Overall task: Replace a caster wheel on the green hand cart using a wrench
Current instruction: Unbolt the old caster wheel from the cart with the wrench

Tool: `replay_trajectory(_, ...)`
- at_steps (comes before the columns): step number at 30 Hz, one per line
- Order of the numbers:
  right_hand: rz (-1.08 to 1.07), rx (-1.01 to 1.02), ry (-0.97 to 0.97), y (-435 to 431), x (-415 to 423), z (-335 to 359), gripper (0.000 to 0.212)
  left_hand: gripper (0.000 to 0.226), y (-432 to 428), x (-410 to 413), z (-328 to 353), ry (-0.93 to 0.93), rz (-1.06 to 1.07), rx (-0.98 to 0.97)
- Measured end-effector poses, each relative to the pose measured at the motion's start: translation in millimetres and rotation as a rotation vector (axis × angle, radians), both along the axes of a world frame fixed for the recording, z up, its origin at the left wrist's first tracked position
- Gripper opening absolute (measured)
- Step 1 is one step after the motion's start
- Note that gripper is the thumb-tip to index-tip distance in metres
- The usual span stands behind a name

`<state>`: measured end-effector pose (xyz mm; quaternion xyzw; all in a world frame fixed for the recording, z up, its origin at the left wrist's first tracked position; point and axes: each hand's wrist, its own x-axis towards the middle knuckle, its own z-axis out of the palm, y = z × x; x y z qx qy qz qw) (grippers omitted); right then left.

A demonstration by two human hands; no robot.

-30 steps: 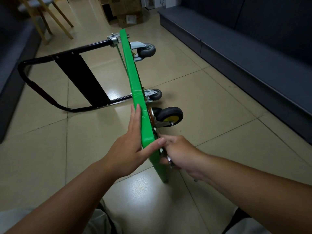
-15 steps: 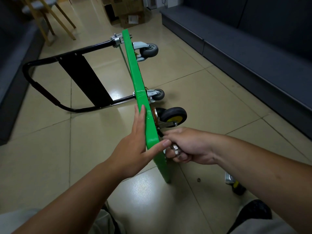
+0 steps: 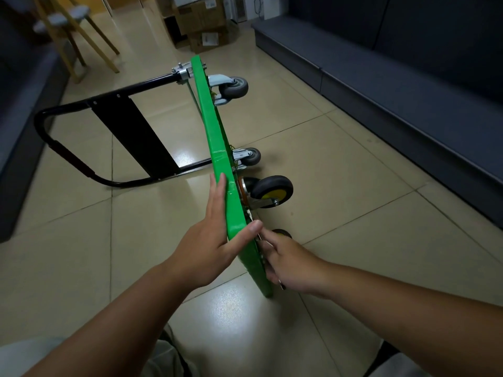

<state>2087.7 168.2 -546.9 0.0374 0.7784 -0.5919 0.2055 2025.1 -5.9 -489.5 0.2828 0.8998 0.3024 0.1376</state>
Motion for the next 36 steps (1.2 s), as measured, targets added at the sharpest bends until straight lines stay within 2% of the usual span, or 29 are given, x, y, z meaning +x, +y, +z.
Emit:
replay_trajectory(4, 0.019, 0.114, 0.077, 3.0, -1.4, -18.1, 0.059, 0.109, -2.3, -2.1, -1.9, 0.001, 0.005, 0.016)
replay_trajectory(9, 0.014, 0.319, 0.193, -1.0, 2.0, -28.1, 0.059, 0.108, -7.8, -5.0, -2.6, -0.014, -0.001, 0.035)
replay_trajectory(18, -0.01, 0.33, 0.189, -7.1, -2.5, -30.8, 0.05, 0.109, -9.6, -4.9, -3.5, -0.011, 0.001, 0.028)
replay_trajectory(23, -0.098, 0.476, 0.329, -29.8, 4.1, -62.1, 0.07, 0.107, -12.2, -6.5, -6.1, -0.011, 0.009, 0.054)
replay_trajectory(31, -0.055, 0.675, 0.589, -8.8, -23.9, -98.5, 0.108, 0.098, -19.5, -11.4, -8.9, -0.033, 0.013, 0.096)
replay_trajectory(33, -0.032, 0.695, 0.611, -8.0, -27.6, -99.8, 0.109, 0.099, -21.5, -13.9, -8.4, -0.028, 0.013, 0.11)
replay_trajectory(36, 0.09, 0.732, 0.48, 5.3, -15.8, -97.4, 0.097, 0.105, -20.6, -14.2, -4.7, -0.034, 0.001, 0.088)
